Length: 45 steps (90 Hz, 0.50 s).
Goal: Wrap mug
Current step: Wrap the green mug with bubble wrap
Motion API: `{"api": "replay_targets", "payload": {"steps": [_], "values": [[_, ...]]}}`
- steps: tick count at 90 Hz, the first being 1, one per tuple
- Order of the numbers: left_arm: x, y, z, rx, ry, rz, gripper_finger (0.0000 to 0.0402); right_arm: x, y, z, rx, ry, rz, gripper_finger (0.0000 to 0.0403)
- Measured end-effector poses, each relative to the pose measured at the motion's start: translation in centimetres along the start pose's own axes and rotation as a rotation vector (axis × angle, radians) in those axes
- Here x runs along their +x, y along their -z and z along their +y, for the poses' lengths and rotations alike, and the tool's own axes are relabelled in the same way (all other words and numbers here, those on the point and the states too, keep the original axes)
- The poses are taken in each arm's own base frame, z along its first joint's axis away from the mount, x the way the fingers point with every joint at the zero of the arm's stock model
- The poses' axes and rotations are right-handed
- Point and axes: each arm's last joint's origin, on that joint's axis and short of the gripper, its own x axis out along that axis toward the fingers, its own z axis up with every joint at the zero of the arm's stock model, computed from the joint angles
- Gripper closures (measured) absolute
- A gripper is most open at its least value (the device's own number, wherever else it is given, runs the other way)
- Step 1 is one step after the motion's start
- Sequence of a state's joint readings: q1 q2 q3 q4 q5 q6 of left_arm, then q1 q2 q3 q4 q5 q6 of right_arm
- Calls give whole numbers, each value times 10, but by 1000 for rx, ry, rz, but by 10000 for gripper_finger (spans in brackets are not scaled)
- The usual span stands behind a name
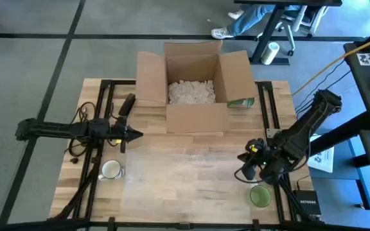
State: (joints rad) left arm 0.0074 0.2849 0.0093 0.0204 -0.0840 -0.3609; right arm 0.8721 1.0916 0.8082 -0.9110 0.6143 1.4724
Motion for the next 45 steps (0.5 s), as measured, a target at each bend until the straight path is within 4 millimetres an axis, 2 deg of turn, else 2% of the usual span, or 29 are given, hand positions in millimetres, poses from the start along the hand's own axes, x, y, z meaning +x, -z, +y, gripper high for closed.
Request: {"api": "replay_targets", "payload": {"steps": [11,19,34,45], "values": [[0,1,-3,-12,86,48,402,-2,3,0,31,-7,-17,403],[-3,-6,-6,28,82,98,402,-2,2,0,47,-5,-22,403],[-10,-45,-19,159,38,138,402,-2,1,0,66,-4,-44,403],[-12,-66,-27,202,9,272,402,-2,1,0,90,-5,-44,403]]}}
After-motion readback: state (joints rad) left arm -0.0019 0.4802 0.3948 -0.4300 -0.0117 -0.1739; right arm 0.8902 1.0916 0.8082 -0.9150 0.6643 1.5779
